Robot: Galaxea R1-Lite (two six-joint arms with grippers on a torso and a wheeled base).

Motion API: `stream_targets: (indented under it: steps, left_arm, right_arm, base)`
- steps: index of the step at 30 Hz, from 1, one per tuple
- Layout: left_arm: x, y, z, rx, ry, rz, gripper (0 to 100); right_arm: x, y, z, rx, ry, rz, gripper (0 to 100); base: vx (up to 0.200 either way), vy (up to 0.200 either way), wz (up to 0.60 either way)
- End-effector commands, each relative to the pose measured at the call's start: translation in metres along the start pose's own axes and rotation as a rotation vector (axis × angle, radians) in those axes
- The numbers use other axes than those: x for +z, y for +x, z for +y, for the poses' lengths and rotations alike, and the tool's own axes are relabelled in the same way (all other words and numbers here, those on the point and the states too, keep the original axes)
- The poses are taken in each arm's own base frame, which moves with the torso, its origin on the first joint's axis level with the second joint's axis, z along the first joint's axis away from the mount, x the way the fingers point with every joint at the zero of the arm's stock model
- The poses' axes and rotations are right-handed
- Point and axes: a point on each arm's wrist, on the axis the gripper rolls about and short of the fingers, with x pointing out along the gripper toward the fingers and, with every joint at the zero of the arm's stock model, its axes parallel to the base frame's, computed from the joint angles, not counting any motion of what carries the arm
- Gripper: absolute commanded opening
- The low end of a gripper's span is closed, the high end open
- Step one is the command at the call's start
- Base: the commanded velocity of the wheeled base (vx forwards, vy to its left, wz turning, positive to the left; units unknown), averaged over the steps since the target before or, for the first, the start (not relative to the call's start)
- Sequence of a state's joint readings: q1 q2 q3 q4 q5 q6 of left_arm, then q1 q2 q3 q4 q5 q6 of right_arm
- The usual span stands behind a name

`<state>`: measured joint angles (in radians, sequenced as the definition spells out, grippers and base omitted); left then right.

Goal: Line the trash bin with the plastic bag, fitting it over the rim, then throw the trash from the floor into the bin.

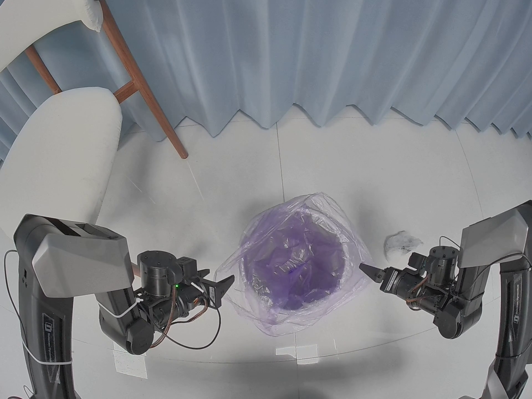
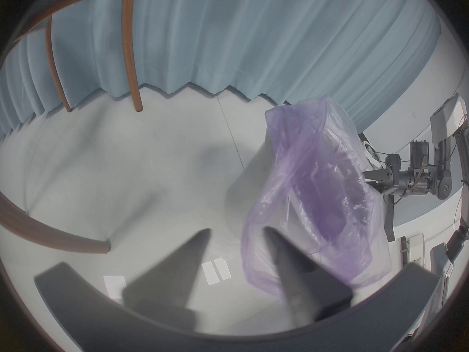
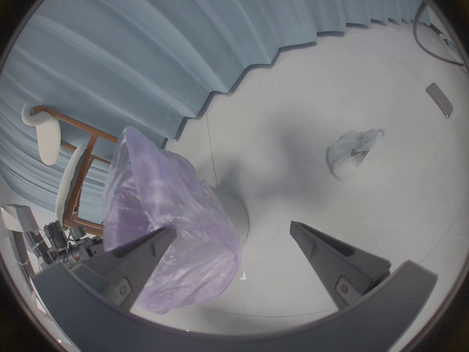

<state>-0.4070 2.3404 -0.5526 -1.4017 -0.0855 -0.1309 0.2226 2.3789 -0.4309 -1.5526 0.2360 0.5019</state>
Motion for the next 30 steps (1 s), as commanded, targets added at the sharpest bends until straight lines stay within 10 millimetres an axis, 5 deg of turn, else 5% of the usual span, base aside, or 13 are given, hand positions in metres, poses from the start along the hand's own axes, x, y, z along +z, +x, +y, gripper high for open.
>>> stream_targets:
  steps: [1, 8, 16, 20, 30]
  left_arm:
    - [0.010, -0.021, -0.006, -0.029, 0.005, -0.068, 100]
    - [0.036, -0.049, -0.010, -0.102, 0.015, -0.141, 100]
    - [0.076, -0.009, -0.028, -0.149, 0.058, -0.167, 100]
    - [0.103, 0.017, -0.034, -0.156, 0.220, -0.127, 100]
    - [0.116, 0.043, -0.049, -0.264, 0.479, -0.082, 100]
  right_arm:
    - [0.025, -0.031, 0.012, 0.077, -0.008, -0.049, 100]
    - [0.060, -0.038, 0.018, 0.193, -0.081, -0.143, 100]
    - [0.071, 0.000, 0.023, 0.236, -0.271, -0.204, 100]
    - [0.084, 0.020, 0.023, 0.214, -0.410, -0.202, 100]
    - [0.091, 0.051, 0.041, 0.261, -0.575, -0.244, 100]
  base:
    - [0.000, 0.000, 0.00]
    - [0.000, 0.000, 0.00]
    - [0.000, 0.000, 0.00]
    - [0.000, 0.000, 0.00]
    - [0.000, 0.000, 0.00]
